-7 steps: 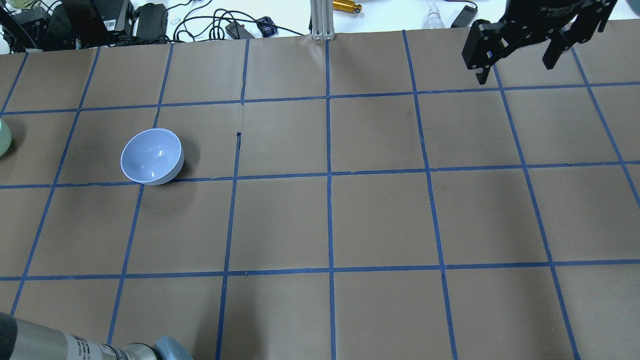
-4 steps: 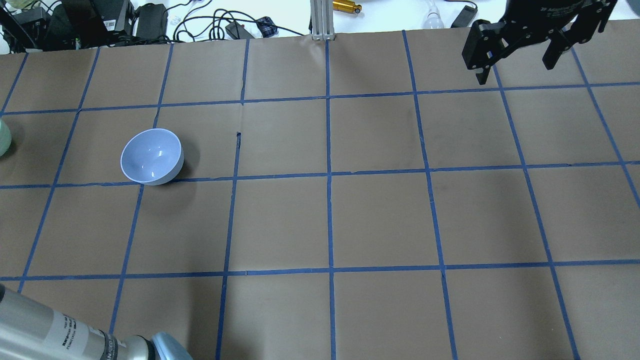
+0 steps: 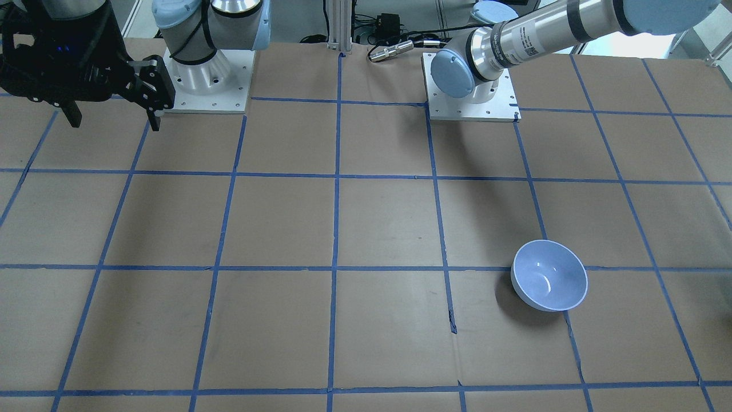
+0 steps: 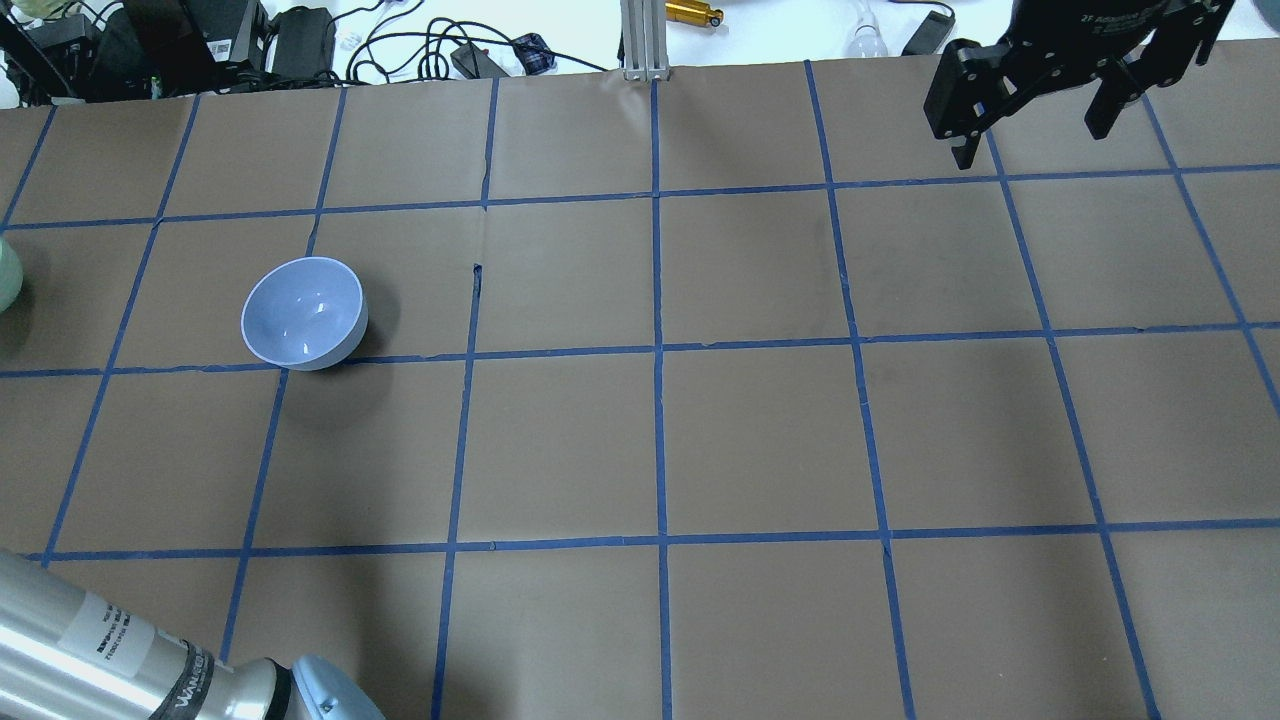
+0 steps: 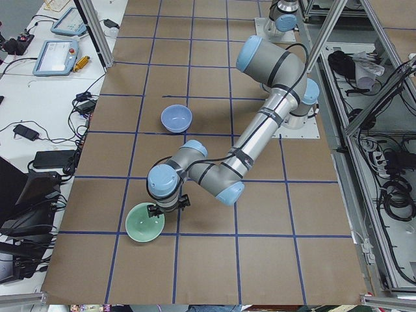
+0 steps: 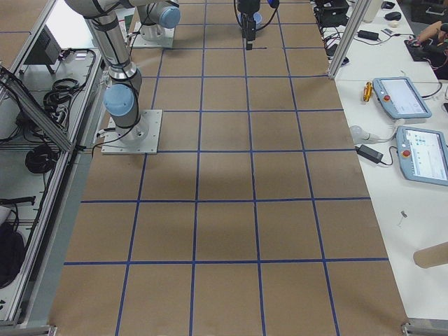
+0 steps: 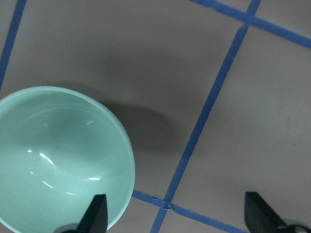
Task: Stack green bowl on blue bowl
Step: 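Close the left gripper on the rim of the mint-green bowl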
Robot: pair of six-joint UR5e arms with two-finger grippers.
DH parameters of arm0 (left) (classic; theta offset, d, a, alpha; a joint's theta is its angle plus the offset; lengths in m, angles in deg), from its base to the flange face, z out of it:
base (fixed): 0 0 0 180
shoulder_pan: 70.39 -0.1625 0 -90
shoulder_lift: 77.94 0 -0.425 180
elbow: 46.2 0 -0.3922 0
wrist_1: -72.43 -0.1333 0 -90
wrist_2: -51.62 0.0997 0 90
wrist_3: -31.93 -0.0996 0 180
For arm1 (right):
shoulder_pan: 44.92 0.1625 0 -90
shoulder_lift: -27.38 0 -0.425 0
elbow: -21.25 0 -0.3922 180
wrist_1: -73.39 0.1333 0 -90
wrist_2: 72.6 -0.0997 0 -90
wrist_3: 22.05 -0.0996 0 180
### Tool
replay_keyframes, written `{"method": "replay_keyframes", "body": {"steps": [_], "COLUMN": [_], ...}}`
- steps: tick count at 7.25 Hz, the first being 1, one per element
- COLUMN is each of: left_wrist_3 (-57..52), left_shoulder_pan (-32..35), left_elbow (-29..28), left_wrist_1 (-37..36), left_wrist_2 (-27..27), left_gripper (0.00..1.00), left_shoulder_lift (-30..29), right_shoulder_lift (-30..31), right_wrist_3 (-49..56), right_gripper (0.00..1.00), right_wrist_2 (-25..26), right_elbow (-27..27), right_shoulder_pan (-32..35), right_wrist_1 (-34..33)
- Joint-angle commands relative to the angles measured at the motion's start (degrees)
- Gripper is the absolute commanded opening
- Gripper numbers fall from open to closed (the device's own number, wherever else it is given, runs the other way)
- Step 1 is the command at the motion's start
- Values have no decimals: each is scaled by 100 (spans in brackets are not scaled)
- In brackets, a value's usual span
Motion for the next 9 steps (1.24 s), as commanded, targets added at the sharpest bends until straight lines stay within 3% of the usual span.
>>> {"method": "replay_keyframes", "body": {"steps": [1, 4, 6, 8, 9], "left_wrist_3": [-709, -861, -721, -755, -764], "left_shoulder_pan": [-12, -12, -12, -3, -3], "left_elbow": [-299, -335, -326, -326, -318], "left_wrist_1": [-48, -48, -48, -57, -109], "left_wrist_2": [-37, -72, -72, -72, -72], "left_gripper": [100, 100, 93, 68, 45], "left_shoulder_lift": [-450, -592, -627, -618, -610], "right_shoulder_lift": [0, 0, 0, 0, 0], "right_wrist_3": [0, 0, 0, 0, 0], "right_gripper": [100, 100, 100, 100, 100], "right_wrist_2": [0, 0, 0, 0, 0], "right_elbow": [0, 0, 0, 0, 0], "right_shoulder_pan": [0, 0, 0, 0, 0], "right_wrist_1": [0, 0, 0, 0, 0]}}
